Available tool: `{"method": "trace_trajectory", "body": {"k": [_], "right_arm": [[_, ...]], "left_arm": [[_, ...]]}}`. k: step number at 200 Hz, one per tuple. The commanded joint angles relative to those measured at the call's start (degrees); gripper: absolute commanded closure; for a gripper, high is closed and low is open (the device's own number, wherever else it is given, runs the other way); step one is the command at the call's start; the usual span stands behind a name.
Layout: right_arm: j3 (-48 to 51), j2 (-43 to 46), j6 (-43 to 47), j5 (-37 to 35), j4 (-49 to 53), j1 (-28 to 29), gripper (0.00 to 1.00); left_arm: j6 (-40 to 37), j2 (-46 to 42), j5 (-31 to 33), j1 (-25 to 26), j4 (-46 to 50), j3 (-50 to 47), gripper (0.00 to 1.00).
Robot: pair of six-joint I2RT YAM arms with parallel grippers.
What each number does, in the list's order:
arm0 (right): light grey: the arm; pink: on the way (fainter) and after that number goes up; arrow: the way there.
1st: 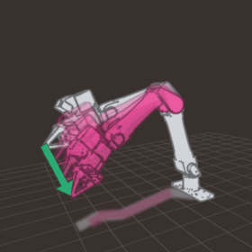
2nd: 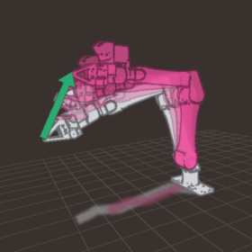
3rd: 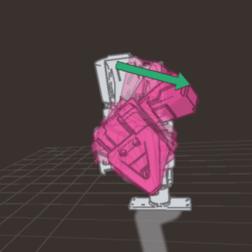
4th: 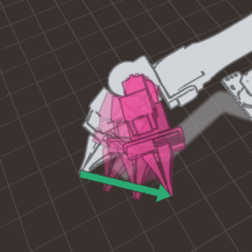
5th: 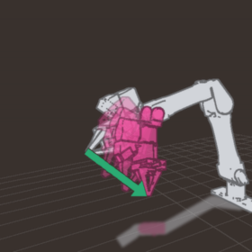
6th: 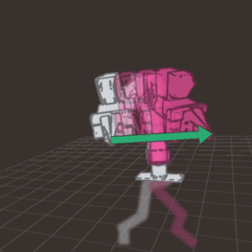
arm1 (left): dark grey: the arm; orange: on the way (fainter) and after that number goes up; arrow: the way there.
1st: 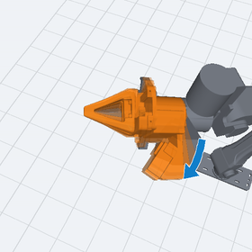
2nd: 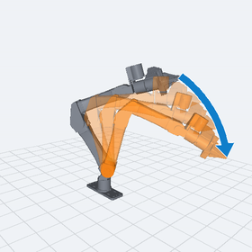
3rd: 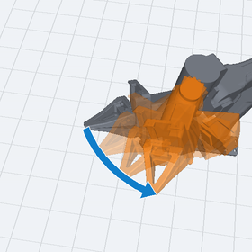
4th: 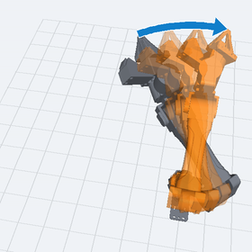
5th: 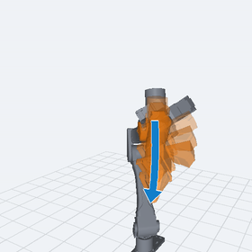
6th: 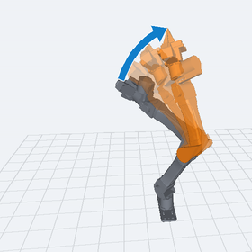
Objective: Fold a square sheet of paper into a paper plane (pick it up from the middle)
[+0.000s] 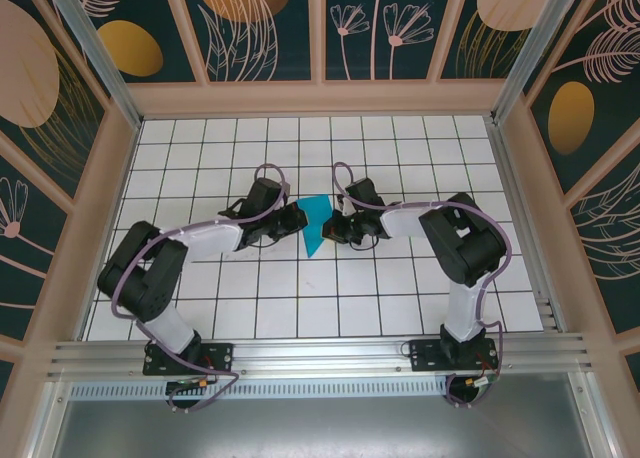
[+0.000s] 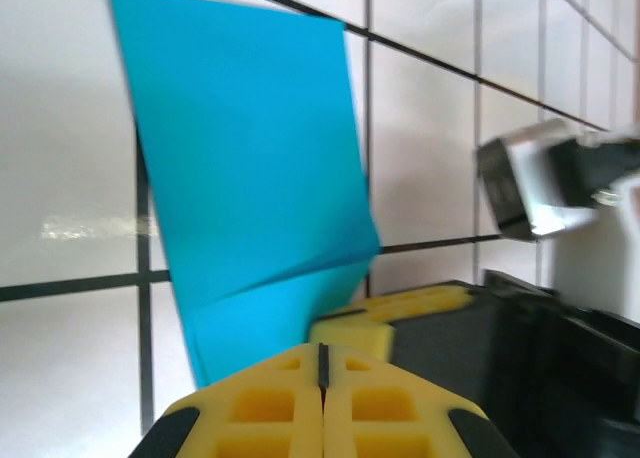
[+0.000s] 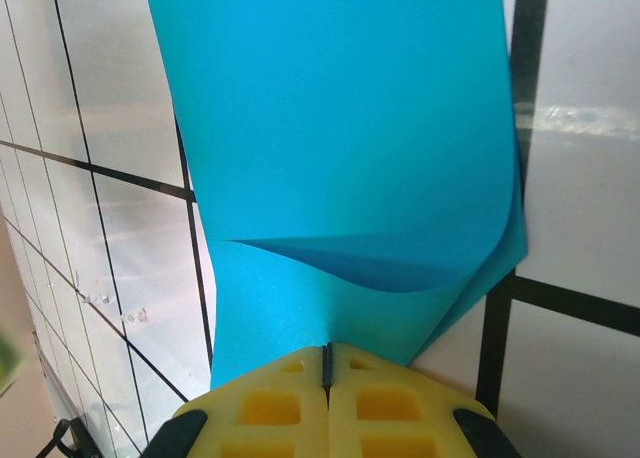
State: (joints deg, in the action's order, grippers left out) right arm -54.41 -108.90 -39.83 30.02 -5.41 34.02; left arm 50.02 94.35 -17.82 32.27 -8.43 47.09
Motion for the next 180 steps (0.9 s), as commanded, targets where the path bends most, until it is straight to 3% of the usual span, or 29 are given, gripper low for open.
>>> {"method": "trace_trajectory", "body": {"k": [1,93,180], "right_arm": [[0.15,0.09,-2.31,-1.63,2.01,0.96,0.96],[-0.36,1.35,-2.35,-0.83,2.07,0.86,0.96],[-0.88,3.24,-0.05,0.22,1.33,0.11,0.95]], "left_arm": [[2.44,-1.75,-2.54,0.99,-2.55,-2.96,0.93],[5.30,3.50,-4.59,4.29,-6.65,-4.24,1.00],[4.81,7.08,-0.79,4.34,-1.31,-4.99,1.00]]}}
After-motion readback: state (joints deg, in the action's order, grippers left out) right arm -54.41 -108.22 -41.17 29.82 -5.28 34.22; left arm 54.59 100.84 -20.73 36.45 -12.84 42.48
